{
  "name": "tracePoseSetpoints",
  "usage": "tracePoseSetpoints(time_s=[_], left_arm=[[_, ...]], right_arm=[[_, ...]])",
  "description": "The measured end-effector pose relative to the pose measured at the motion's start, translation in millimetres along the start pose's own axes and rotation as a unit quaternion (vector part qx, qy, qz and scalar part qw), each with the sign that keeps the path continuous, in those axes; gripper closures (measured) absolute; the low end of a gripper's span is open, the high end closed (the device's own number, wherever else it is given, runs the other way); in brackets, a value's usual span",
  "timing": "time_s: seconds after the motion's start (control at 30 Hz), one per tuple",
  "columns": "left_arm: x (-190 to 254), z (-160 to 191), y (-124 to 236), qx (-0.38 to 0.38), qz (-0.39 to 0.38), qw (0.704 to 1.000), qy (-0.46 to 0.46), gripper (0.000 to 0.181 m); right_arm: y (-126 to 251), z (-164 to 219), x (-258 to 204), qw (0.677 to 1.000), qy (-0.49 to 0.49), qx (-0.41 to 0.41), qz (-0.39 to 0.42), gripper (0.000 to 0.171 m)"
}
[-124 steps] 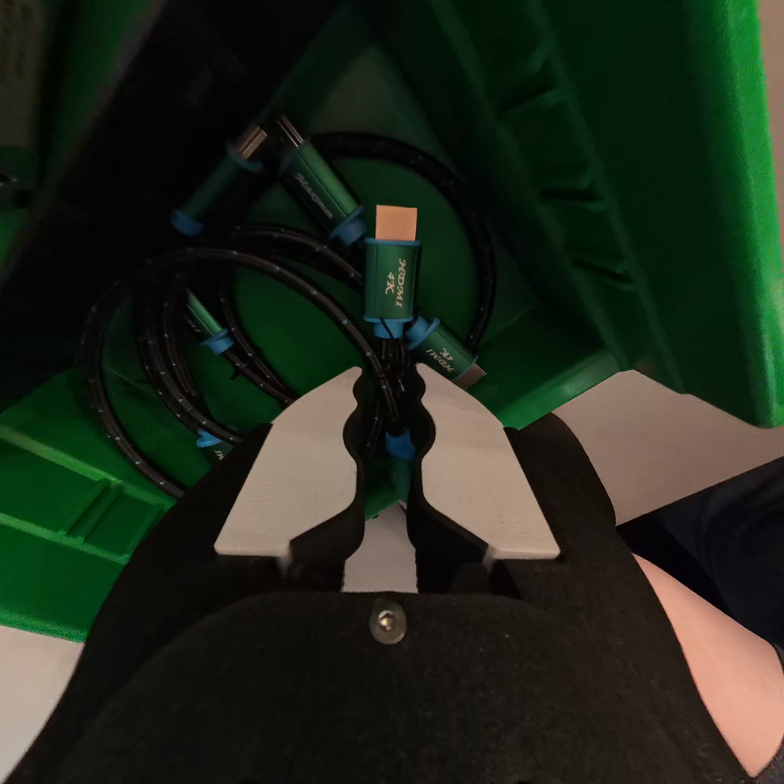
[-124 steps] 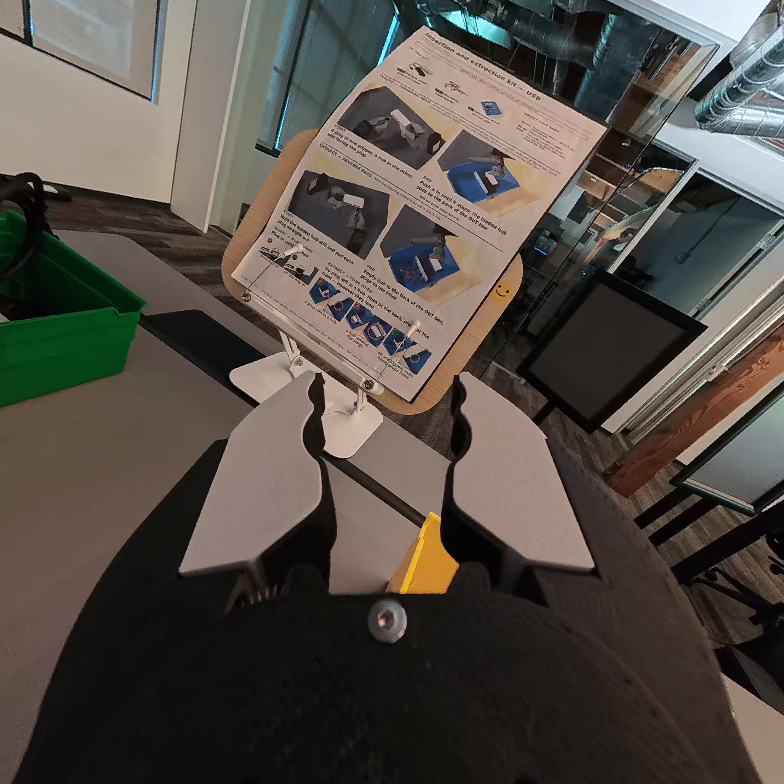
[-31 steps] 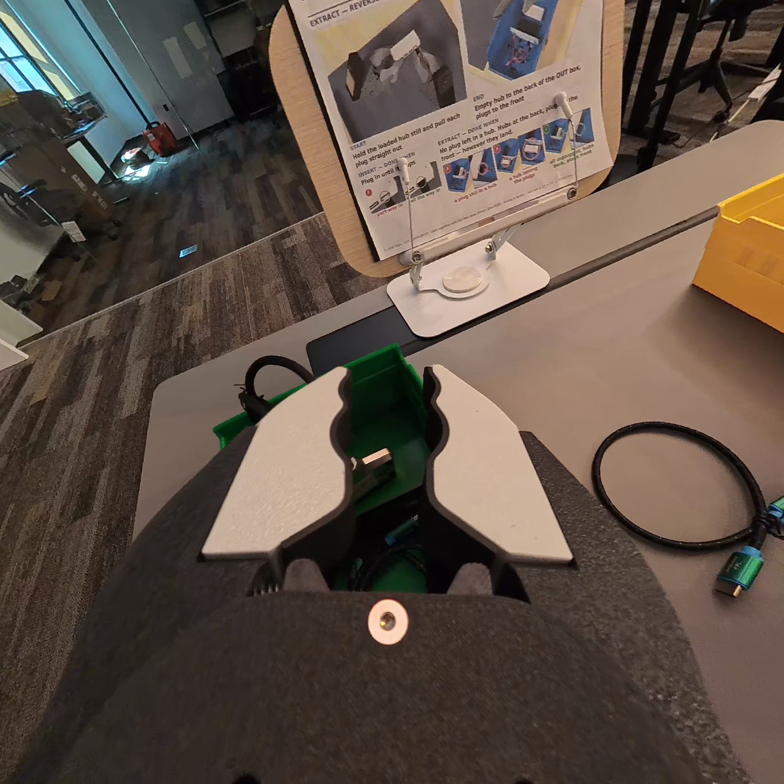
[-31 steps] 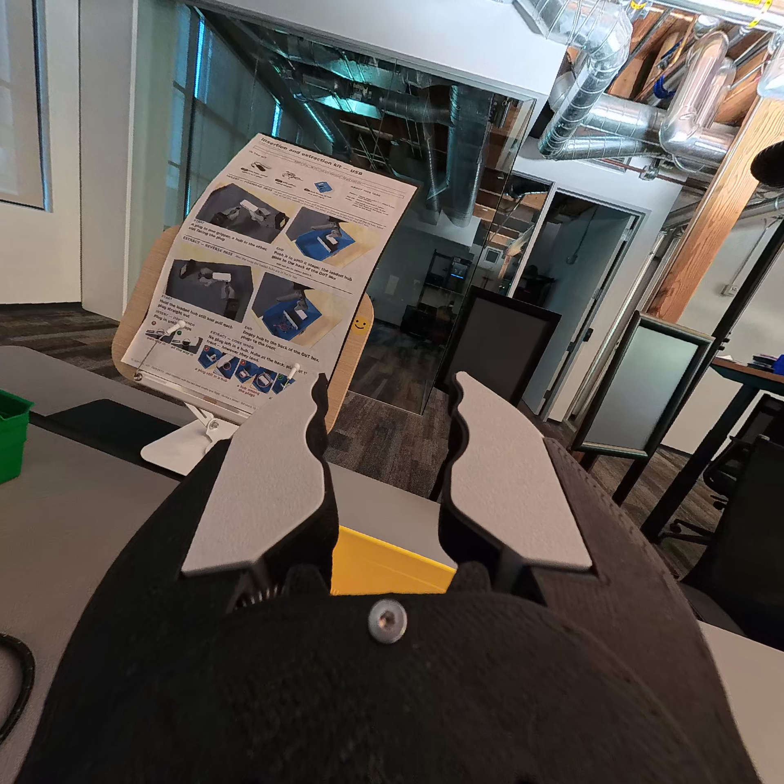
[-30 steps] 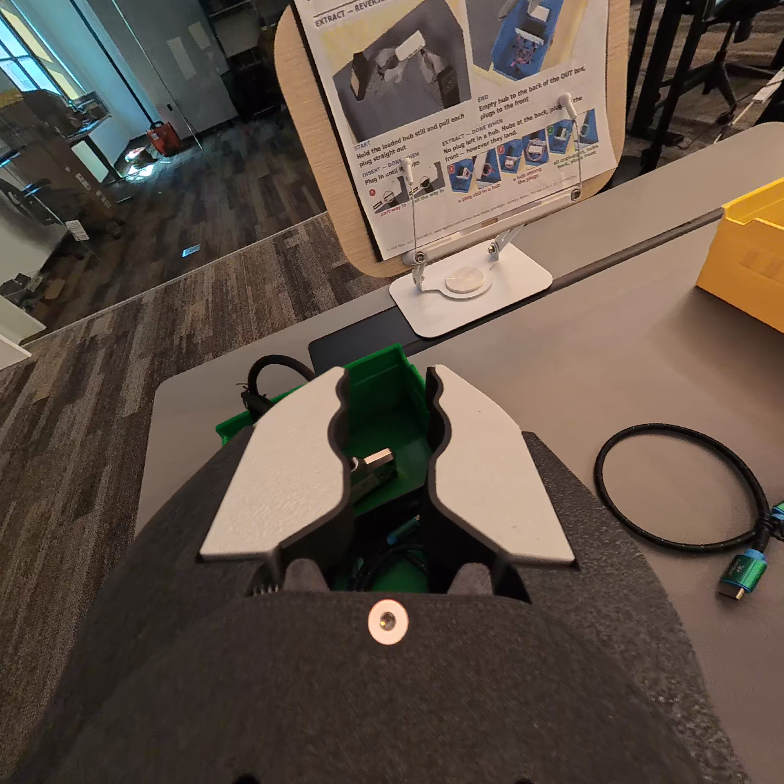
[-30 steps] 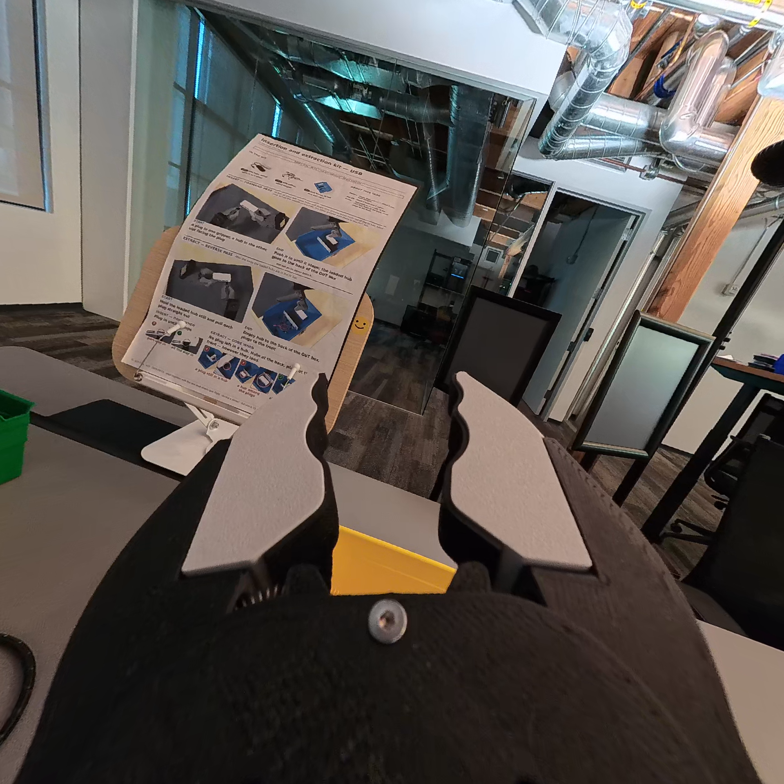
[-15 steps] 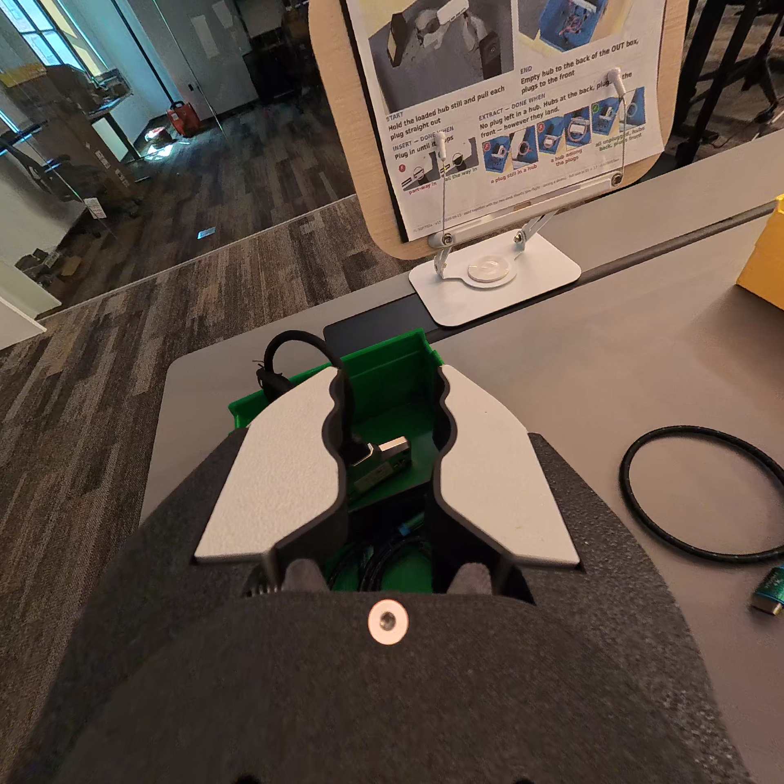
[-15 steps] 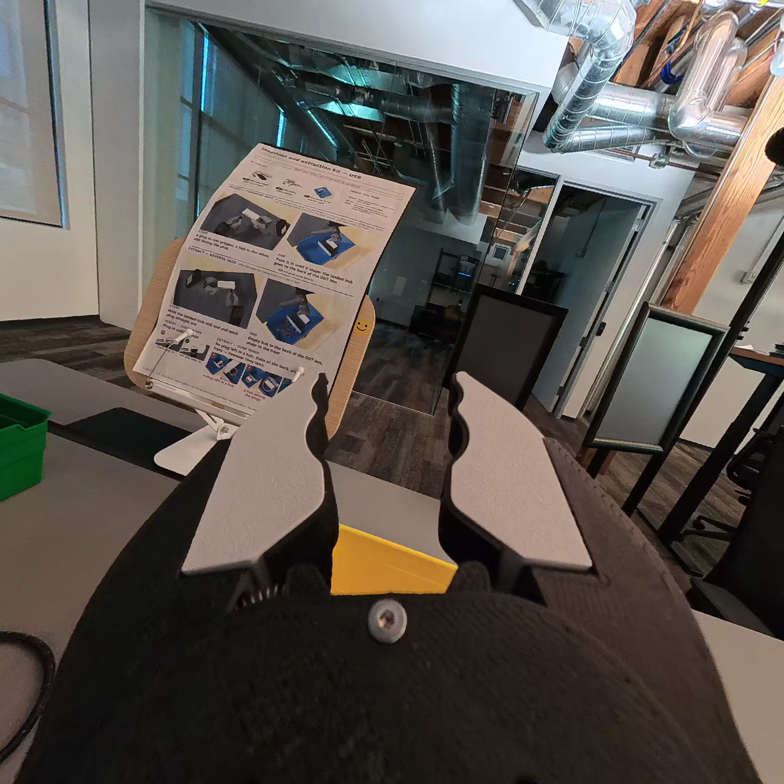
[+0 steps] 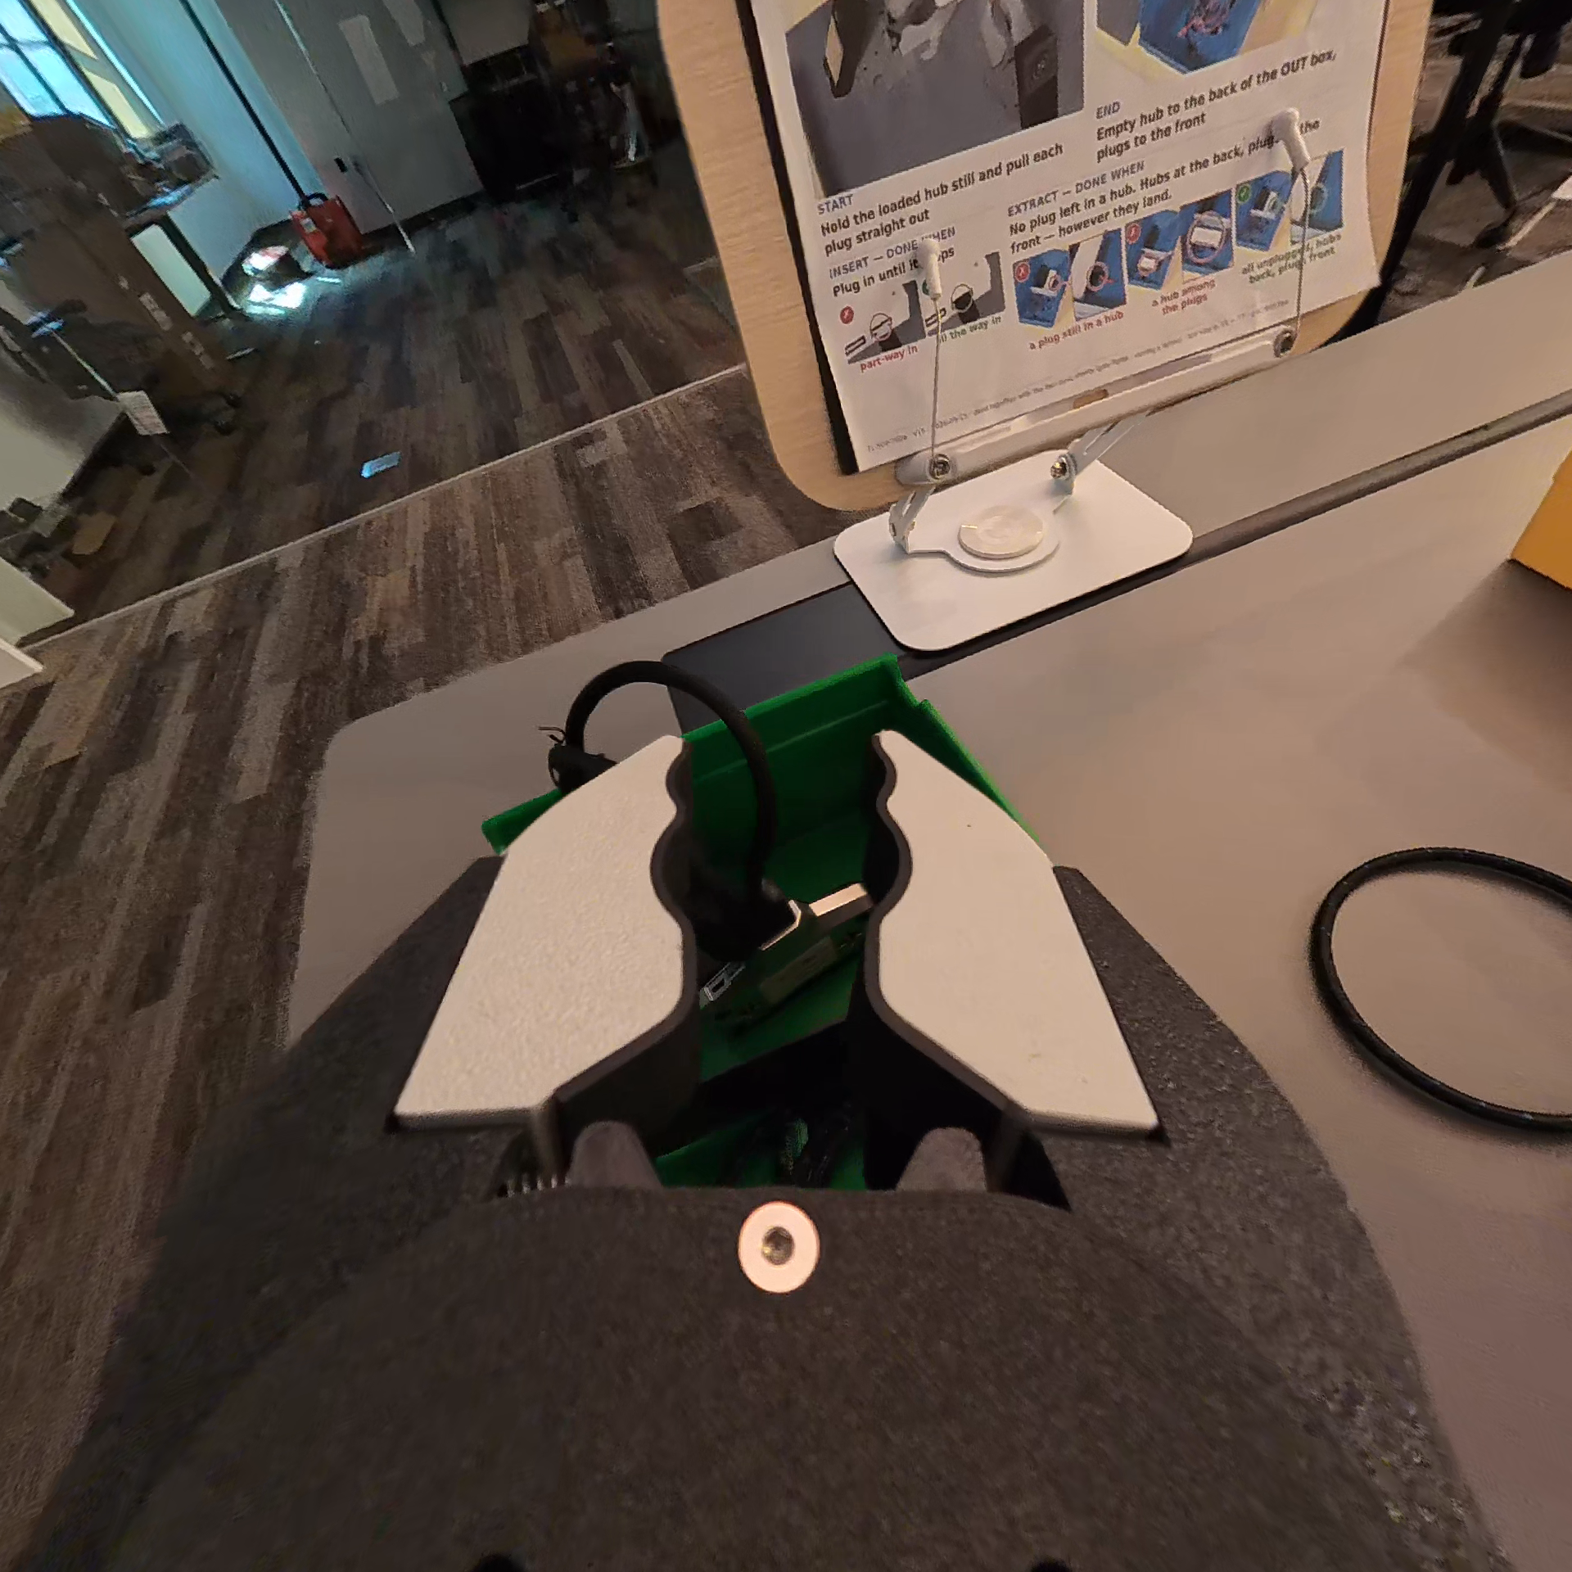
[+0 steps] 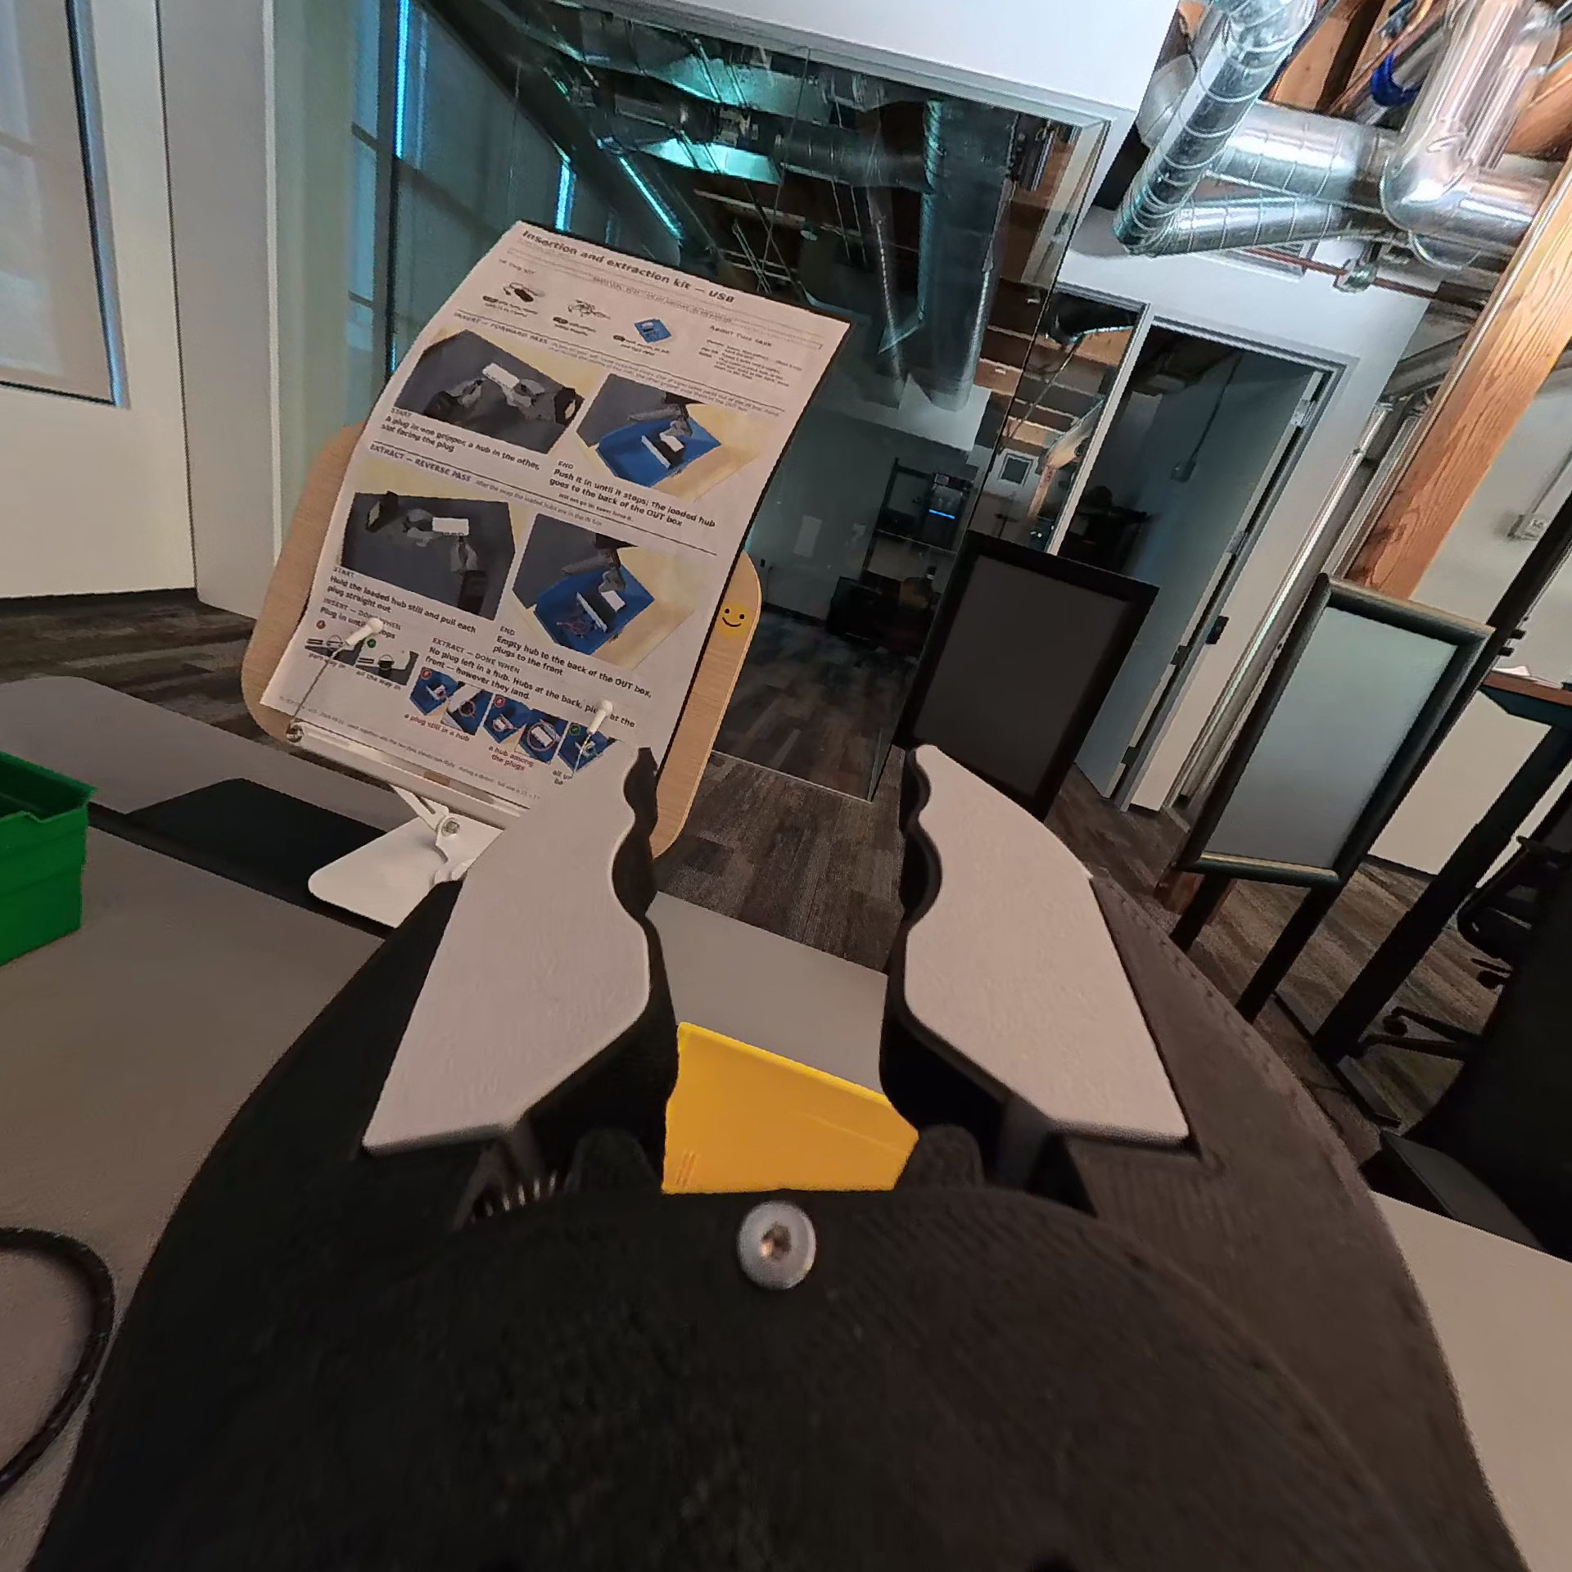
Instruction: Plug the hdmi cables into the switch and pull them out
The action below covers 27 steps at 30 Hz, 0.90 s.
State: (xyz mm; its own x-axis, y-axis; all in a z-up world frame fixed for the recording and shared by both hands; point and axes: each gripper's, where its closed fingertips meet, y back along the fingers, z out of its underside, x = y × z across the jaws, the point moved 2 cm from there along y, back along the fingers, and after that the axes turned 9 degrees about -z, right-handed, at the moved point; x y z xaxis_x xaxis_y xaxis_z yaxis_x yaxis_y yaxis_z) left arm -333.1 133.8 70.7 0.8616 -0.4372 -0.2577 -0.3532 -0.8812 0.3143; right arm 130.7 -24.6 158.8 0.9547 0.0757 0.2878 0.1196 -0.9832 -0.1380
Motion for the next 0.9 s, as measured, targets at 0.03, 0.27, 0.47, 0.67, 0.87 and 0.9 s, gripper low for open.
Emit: tracePoseSetpoints(time_s=[0.03, 0.27, 0.47, 0.67, 0.87, 0.9], left_arm=[[-3, 2, -4, -0.006, 0.005, 1.000, 0.006, 0.144], [-8, 26, -24, -0.066, 0.021, 0.998, -0.010, 0.146], [-1, 37, -48, -0.093, 0.035, 0.994, -0.048, 0.147], [3, 53, -76, -0.138, 0.033, 0.987, -0.076, 0.151], [11, 60, -85, -0.149, 0.050, 0.985, -0.076, 0.173], [11, 60, -85, -0.145, 0.050, 0.986, -0.070, 0.173]], right_arm=[[0, 0, 0, 1.000, -0.003, 0.001, -0.001, 0.115], [-4, 5, -3, 1.000, -0.008, -0.006, -0.010, 0.115], [-9, 7, -10, 1.000, -0.003, -0.011, -0.017, 0.115], [-13, 15, -11, 0.999, -0.003, -0.023, -0.023, 0.115], [-24, 35, -15, 0.997, -0.015, -0.054, -0.048, 0.116], [-28, 42, -20, 0.995, -0.022, -0.068, -0.063, 0.116]])
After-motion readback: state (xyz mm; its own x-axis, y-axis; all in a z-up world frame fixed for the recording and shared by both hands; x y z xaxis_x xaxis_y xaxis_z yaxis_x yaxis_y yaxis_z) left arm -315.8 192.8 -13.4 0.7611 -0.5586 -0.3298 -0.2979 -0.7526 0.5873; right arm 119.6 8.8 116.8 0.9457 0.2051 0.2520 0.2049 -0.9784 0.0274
